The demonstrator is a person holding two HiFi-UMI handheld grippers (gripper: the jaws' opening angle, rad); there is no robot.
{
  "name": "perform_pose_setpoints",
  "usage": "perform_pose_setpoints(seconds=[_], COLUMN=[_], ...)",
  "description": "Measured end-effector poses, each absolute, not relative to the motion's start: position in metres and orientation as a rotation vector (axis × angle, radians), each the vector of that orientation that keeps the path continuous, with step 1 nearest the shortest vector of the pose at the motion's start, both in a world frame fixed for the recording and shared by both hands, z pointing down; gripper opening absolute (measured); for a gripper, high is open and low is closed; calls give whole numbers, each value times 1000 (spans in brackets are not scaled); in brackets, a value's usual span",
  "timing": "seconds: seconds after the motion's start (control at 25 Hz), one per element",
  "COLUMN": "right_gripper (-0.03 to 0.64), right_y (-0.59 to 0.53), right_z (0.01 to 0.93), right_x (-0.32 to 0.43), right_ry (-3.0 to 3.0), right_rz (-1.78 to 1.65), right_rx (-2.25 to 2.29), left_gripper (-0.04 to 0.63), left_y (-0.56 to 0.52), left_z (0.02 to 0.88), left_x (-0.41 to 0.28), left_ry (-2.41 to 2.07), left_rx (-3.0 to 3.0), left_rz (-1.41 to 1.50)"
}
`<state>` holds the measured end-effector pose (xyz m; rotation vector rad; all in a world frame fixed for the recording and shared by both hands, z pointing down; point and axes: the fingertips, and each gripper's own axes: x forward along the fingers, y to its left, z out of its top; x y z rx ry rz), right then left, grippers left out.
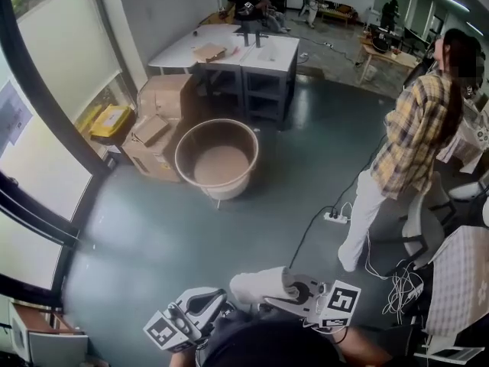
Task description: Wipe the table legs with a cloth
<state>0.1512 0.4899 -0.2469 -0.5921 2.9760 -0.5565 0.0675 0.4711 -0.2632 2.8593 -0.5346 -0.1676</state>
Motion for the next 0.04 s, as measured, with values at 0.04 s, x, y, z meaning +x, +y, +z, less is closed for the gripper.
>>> perform_pose_setpoints(seconds=[0.04], right_gripper=[67], right_y=[493], right_z=[-246], right_x=[151], right_ry=[2981], right_rz=[-559], right_rx=[-578], left_gripper=[8], left_y=[475], left_z=[-261], left_x=[68], left_ry=[-547], left_rx=[2853], left_rz=[-169])
